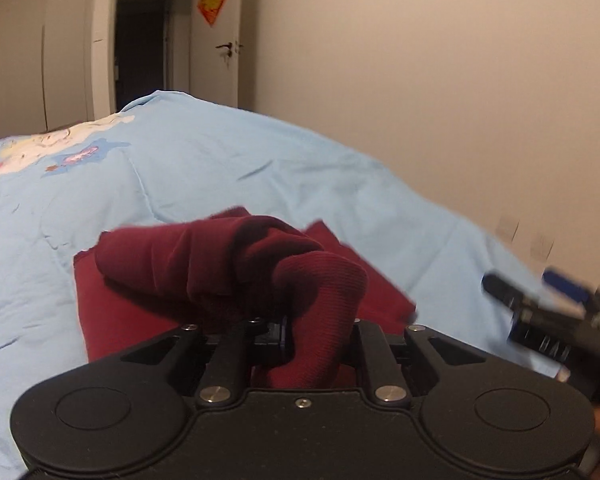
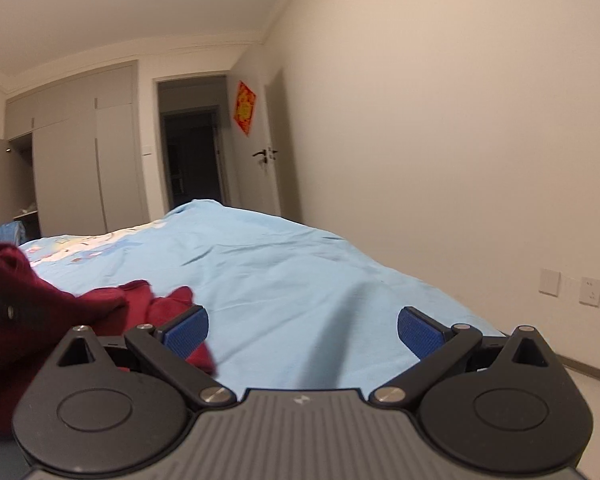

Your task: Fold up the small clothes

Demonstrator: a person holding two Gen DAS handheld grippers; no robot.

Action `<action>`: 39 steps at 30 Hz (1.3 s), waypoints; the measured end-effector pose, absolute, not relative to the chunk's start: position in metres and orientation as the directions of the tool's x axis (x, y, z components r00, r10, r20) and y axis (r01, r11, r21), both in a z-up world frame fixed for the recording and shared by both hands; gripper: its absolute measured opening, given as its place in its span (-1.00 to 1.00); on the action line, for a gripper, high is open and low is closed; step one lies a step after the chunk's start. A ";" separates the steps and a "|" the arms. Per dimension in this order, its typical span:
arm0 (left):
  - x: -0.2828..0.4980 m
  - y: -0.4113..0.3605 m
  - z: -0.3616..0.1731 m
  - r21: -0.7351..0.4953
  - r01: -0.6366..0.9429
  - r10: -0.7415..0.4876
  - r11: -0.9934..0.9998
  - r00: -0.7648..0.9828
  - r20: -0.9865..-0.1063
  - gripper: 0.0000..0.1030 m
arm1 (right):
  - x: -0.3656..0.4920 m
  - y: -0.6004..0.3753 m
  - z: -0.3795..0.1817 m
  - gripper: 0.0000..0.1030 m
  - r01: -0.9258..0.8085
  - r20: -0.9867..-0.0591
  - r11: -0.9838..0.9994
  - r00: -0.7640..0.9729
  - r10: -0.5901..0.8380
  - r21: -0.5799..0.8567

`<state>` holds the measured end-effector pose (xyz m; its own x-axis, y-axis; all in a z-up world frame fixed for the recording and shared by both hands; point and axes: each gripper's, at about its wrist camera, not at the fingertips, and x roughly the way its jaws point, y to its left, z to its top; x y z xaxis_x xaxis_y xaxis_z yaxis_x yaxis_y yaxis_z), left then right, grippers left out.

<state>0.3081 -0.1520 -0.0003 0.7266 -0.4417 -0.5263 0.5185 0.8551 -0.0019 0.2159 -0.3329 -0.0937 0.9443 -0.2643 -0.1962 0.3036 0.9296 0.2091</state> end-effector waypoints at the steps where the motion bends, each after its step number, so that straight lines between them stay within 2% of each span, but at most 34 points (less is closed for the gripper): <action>1: 0.306 -0.154 -0.004 0.012 0.521 -0.437 0.854 0.728 -0.527 -0.62 | 0.216 -0.335 -0.095 1.00 0.312 -0.204 0.925 0.941 -0.270 0.216; 3: 0.302 -0.151 -0.007 -0.014 0.525 -0.454 0.851 0.722 -0.522 -0.37 | 0.216 -0.339 -0.099 1.00 0.322 -0.214 0.919 0.937 -0.275 0.227; 6: 0.301 -0.145 -0.006 -0.062 0.538 -0.491 0.841 0.710 -0.504 -0.12 | 0.220 -0.340 -0.103 1.00 0.319 -0.230 0.918 0.936 -0.267 0.235; 12: 0.299 -0.153 -0.002 -0.010 0.577 -0.512 0.817 0.717 -0.473 0.19 | 0.222 -0.336 -0.103 1.00 0.322 -0.240 0.918 0.933 -0.267 0.232; 17: 0.309 -0.169 0.005 0.026 0.620 -0.544 0.784 0.706 -0.453 0.33 | 0.218 -0.341 -0.100 1.00 0.349 -0.231 0.908 0.927 -0.297 0.232; 22: 0.325 -0.177 -0.008 -0.042 0.680 -0.602 0.732 0.617 -0.506 0.40 | 0.208 -0.349 -0.098 1.00 0.375 -0.239 0.901 0.916 -0.324 0.218; 25: 0.318 -0.174 -0.012 -0.040 0.682 -0.606 0.730 0.619 -0.499 0.44 | 0.204 -0.355 -0.096 1.00 0.353 -0.242 0.911 0.922 -0.301 0.213; 30: 0.294 -0.164 -0.005 0.012 0.671 -0.596 0.741 0.666 -0.449 0.68 | 0.210 -0.355 -0.088 1.00 0.219 -0.241 0.957 0.955 -0.171 0.189; 34: 0.275 -0.152 -0.004 0.058 0.621 -0.541 0.782 0.721 -0.433 0.69 | 0.225 -0.350 -0.073 1.00 0.087 -0.232 0.979 0.972 -0.043 0.184; 37: 0.264 -0.141 -0.006 0.062 0.572 -0.499 0.818 0.759 -0.418 0.68 | 0.244 -0.337 -0.064 0.98 -0.033 -0.255 0.992 0.965 0.063 0.120; 39: 0.260 -0.137 -0.007 0.068 0.559 -0.487 0.826 0.769 -0.414 0.61 | 0.257 -0.328 -0.061 0.83 -0.118 -0.279 0.988 0.950 0.141 0.095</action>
